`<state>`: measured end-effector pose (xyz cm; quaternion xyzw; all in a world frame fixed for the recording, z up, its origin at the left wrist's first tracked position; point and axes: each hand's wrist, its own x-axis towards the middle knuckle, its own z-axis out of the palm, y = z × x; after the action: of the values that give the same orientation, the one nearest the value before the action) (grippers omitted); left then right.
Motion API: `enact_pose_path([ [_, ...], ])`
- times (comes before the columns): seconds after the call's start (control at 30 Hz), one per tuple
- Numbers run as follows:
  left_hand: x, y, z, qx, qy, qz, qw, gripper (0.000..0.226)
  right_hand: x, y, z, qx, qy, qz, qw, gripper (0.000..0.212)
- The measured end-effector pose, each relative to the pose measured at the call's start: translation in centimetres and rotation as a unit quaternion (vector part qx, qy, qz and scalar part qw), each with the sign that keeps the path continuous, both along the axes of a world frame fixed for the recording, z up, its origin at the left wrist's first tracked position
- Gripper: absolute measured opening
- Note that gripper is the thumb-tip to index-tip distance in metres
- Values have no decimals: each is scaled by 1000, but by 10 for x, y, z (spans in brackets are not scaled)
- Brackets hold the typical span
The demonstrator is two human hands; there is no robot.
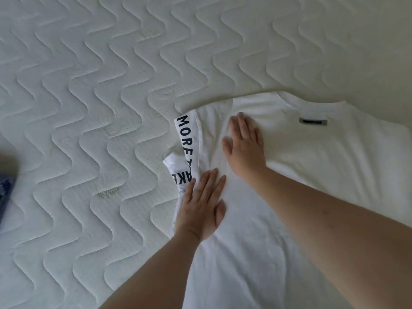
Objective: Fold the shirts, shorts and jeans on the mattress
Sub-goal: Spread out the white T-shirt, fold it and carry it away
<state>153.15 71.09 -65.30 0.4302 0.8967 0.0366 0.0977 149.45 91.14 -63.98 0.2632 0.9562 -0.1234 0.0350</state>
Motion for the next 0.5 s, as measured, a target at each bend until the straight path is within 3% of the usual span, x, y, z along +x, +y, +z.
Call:
enact_pose_path([
  [0.2, -2, 1, -5, -2, -17, -9, 1000, 67, -19, 1, -16, 54, 62, -7, 997, 58],
  [0.37, -3, 4, 4, -7, -45, 0, 999, 64, -17, 3, -24, 62, 37, 7, 997, 61],
  [0.5, -18, -2, 25, 109, -64, 18, 992, 49, -18, 2, -22, 54, 26, 0, 998, 62],
])
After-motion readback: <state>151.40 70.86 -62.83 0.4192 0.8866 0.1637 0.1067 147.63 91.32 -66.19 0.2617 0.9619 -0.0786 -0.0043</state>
